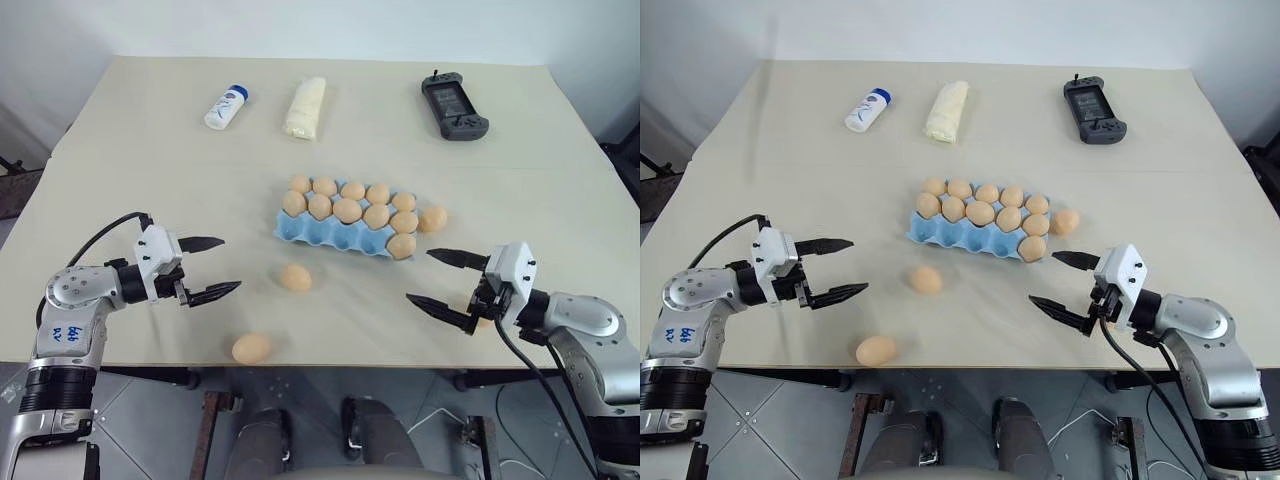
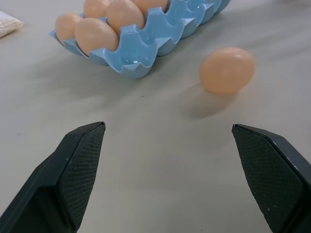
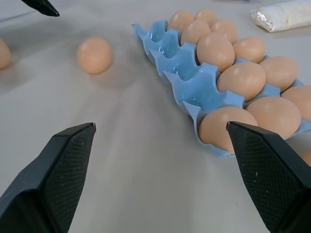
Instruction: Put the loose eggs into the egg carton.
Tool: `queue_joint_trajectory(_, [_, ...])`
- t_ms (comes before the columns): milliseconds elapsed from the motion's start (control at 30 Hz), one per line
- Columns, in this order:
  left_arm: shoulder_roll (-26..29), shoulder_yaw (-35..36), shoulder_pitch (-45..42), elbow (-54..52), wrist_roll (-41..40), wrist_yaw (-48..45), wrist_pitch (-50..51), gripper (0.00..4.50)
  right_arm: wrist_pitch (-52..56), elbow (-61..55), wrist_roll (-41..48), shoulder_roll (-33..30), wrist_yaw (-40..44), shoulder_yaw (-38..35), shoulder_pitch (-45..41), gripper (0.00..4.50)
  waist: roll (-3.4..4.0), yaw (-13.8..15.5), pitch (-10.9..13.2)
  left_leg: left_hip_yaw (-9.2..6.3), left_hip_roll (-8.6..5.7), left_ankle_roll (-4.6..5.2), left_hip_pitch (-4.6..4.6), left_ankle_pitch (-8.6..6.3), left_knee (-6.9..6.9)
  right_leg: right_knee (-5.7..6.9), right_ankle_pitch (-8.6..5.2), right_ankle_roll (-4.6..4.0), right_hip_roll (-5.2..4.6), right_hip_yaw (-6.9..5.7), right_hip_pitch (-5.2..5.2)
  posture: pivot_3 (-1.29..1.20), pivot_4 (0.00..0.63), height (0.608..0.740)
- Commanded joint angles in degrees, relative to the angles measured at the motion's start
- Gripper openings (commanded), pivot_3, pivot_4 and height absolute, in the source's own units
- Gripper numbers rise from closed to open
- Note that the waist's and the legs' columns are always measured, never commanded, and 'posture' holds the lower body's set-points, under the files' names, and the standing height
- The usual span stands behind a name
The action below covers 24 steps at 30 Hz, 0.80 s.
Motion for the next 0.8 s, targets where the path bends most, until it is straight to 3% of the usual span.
queue_joint_trajectory(33, [0.02, 0.49, -1.43, -0.87, -0.39, 0.68, -0.55, 4.41, -1.05, 0.05, 0.36, 0.61, -0.33, -0.74, -1.25, 4.5, 0.0, 0.02, 0.0, 0.0, 0.0, 0.0, 0.0, 0.0, 0.01, 0.01, 0.0, 0.0, 0.0, 0.0, 0.0, 0.0, 0.15, 0.74])
queue_joint_trajectory(167, [-1.13, 0.41, -2.24, -0.96, -2.34, -0.38, 0.33, 4.41, -0.89, -0.47, 0.66, 0.45, -0.98, -1.94, -0.81, 4.5, 0.0, 0.04, 0.0, 0.0, 0.0, 0.0, -0.01, 0.0, -0.01, 0.0, 0.0, 0.0, 0.0, -0.01, -0.01, 0.0, 0.15, 0.74])
queue_joint_trajectory(433, [-4.37, -4.19, -6.23, -1.75, -4.06, -6.02, 1.25, 4.41, 0.6, -9.55, 3.66, 0.81, -5.91, -13.36, 13.11, 4.5, 0.0, 1.27, 0.0, 0.01, -0.01, -0.03, -0.06, -0.02, 0.07, -0.02, 0.05, 0.09, 0.01, -0.04, 0.02, 0.0, 0.15, 0.74])
queue_joint_trajectory(633, [-6.33, -8.34, -9.14, 1.29, -1.68, -9.96, -3.04, 4.41, -3.35, -12.51, 3.84, 6.58, -9.41, -20.98, 25.32, 4.5, -0.01, 1.49, -0.01, 0.0, -0.02, 0.03, 0.02, 0.0, 0.1, -0.02, 0.06, 0.09, 0.03, -0.01, 0.14, 0.0, 0.15, 0.74])
queue_joint_trajectory(800, [-7.76, -8.43, -10.94, 2.48, -2.66, -10.16, -2.74, 4.41, -5.82, -13.55, 2.47, 10.88, -11.31, -20.45, 31.14, 4.5, 0.0, 1.03, -0.01, 0.06, -0.03, 0.1, 0.08, 0.08, 0.09, -0.01, 0.2, 0.04, 0.04, 0.09, 0.13, 0.0, 0.15, 0.74])
